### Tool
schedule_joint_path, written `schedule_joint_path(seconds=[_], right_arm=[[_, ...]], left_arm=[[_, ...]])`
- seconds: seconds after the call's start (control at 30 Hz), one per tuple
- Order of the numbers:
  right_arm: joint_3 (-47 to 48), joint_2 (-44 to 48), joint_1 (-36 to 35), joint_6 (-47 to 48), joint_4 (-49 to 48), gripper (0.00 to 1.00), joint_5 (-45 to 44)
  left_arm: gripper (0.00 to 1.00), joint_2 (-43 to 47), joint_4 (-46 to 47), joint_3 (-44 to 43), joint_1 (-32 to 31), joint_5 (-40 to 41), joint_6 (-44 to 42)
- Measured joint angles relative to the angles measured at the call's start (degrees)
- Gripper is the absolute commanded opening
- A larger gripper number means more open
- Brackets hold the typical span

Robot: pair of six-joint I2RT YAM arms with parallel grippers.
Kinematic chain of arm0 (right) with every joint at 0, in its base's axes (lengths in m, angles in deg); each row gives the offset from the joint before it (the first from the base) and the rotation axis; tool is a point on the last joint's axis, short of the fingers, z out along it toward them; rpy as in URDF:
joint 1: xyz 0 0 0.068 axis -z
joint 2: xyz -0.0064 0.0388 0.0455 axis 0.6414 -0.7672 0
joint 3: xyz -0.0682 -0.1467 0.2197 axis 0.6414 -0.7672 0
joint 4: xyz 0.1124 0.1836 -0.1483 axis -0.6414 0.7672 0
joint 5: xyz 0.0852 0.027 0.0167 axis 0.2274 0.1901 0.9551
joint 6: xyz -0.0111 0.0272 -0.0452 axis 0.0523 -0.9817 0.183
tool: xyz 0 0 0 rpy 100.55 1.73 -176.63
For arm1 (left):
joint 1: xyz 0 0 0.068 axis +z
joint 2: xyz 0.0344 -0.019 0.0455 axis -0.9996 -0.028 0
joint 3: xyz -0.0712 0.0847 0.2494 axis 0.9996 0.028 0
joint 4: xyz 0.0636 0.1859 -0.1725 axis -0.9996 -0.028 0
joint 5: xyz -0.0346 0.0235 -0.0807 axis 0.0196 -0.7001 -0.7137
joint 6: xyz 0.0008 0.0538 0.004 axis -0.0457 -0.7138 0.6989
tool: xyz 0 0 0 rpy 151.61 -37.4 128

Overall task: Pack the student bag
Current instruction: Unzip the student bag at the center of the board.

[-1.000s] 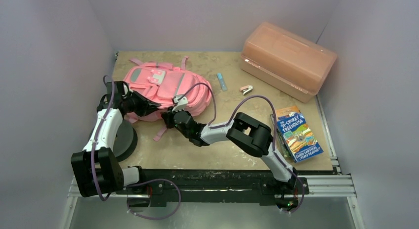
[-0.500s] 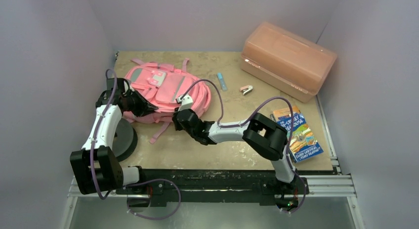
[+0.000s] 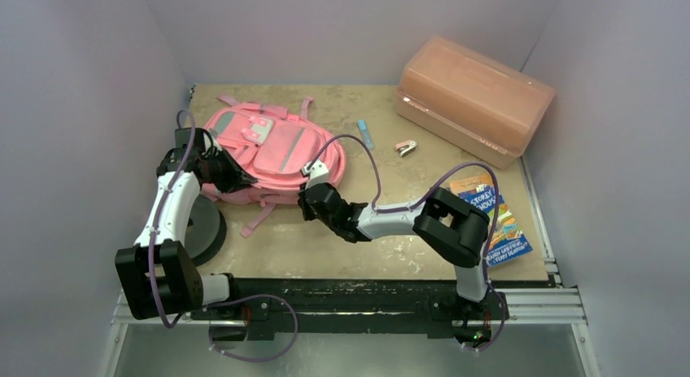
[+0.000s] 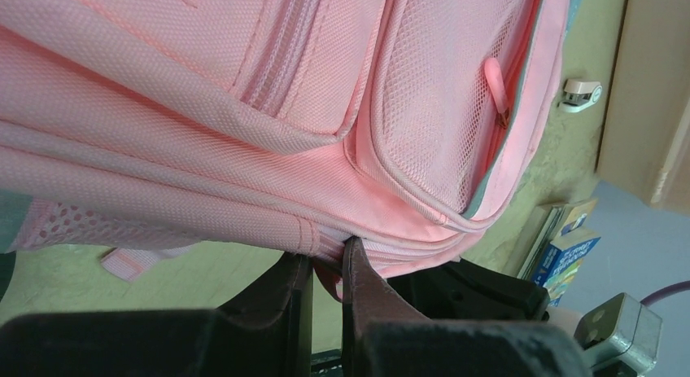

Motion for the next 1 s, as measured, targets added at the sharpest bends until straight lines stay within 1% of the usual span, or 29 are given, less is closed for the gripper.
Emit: schedule_joint_path(seconds=[0.1,0.23,0.33,0.4,0.47,0.57,0.67,0.73,0.77,0.87,0.97,1.0], right_arm=[[0.0,0.3,0.0,1.2,0.5,0.0,-1.2],[-0.5,2.5,-0.1,3.8,4.2,0.0,-4.7],[-4.3,6.6,0.0,5.3,6.5,0.0,-8.5],[-7.2,9.5,0.1,6.3,6.4,0.0,-8.7],[-9.3,11.8,0.0,7.6,5.5,0.0,-7.1],[-11.0,14.0,0.1,9.4,4.6,0.0,-3.3],[-11.0,14.1,0.2,11.0,4.0,0.0,0.8],[-11.0,14.1,0.5,11.4,4.0,0.0,3.5],[-11.0,14.1,0.7,11.5,3.9,0.0,5.0],[-11.0,14.1,1.6,11.0,3.6,0.0,9.7],[-11.0,14.1,3.3,10.5,2.2,0.0,15.8],[-11.2,14.1,3.9,10.4,1.4,0.0,17.7]], left_arm=[[0.0,0.0,-0.3,0.0,0.0,0.4,-1.0],[0.0,0.3,-0.8,0.0,0.0,1.5,-1.5],[0.0,0.9,-1.5,-0.2,0.0,3.4,-2.5],[0.0,1.5,-2.3,-0.3,0.0,4.3,-3.0],[0.1,2.2,-3.5,-0.3,-0.3,4.5,-3.6],[0.38,3.2,-4.3,-0.3,-0.4,4.8,-4.3],[0.54,5.3,-3.7,-0.1,-0.4,5.5,-5.6],[0.69,8.0,-3.1,0.3,-1.2,5.9,-6.6],[0.75,10.1,-2.6,0.7,-2.5,6.4,-7.0],[0.8,18.3,-0.1,1.7,-11.1,8.5,-8.6],[0.8,26.5,4.4,3.8,-19.6,10.0,-9.7],[0.8,28.0,5.7,4.8,-21.2,10.3,-10.1]])
